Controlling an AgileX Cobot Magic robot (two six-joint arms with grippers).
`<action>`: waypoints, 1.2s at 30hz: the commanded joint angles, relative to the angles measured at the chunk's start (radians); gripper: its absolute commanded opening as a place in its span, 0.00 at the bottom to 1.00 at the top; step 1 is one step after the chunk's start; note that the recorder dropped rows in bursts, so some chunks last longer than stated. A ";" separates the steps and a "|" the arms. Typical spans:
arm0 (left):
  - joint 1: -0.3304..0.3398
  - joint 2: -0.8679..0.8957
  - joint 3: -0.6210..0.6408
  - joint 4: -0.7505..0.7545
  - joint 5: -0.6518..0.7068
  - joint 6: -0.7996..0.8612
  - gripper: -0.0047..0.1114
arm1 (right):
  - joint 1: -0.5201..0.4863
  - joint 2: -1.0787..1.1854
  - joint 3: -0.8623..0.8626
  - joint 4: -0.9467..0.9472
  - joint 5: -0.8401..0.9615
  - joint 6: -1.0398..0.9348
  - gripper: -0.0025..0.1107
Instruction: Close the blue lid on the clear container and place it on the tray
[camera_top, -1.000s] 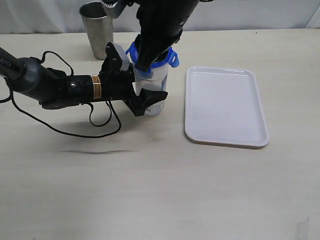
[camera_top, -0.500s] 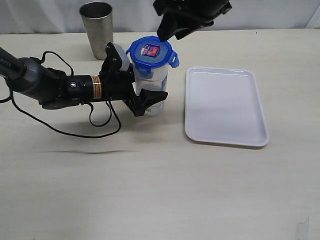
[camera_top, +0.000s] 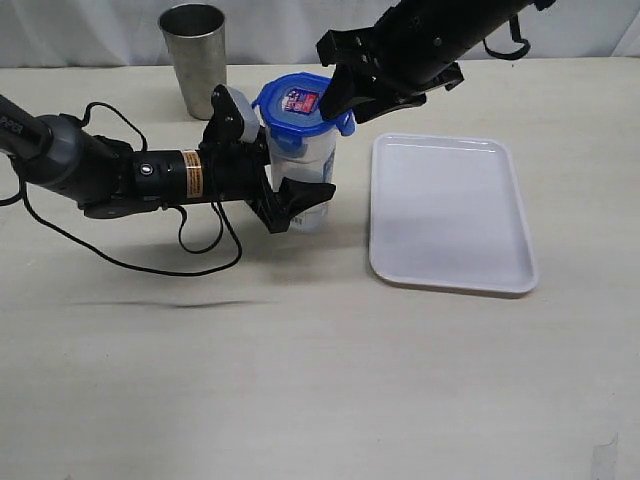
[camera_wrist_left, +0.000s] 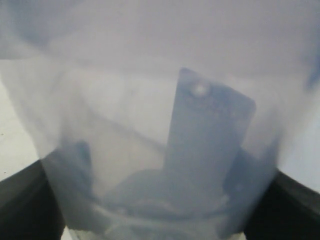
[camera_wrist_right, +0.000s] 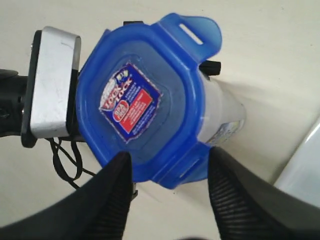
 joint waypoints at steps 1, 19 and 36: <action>-0.004 0.006 0.013 0.040 0.035 -0.004 0.04 | -0.005 0.026 0.007 0.068 -0.021 -0.032 0.43; -0.004 0.006 0.013 0.047 0.033 -0.004 0.04 | -0.005 0.126 0.127 0.337 -0.038 -0.197 0.31; 0.020 -0.030 0.013 0.230 0.041 0.128 0.04 | -0.084 -0.153 0.136 0.327 -0.103 -0.566 0.52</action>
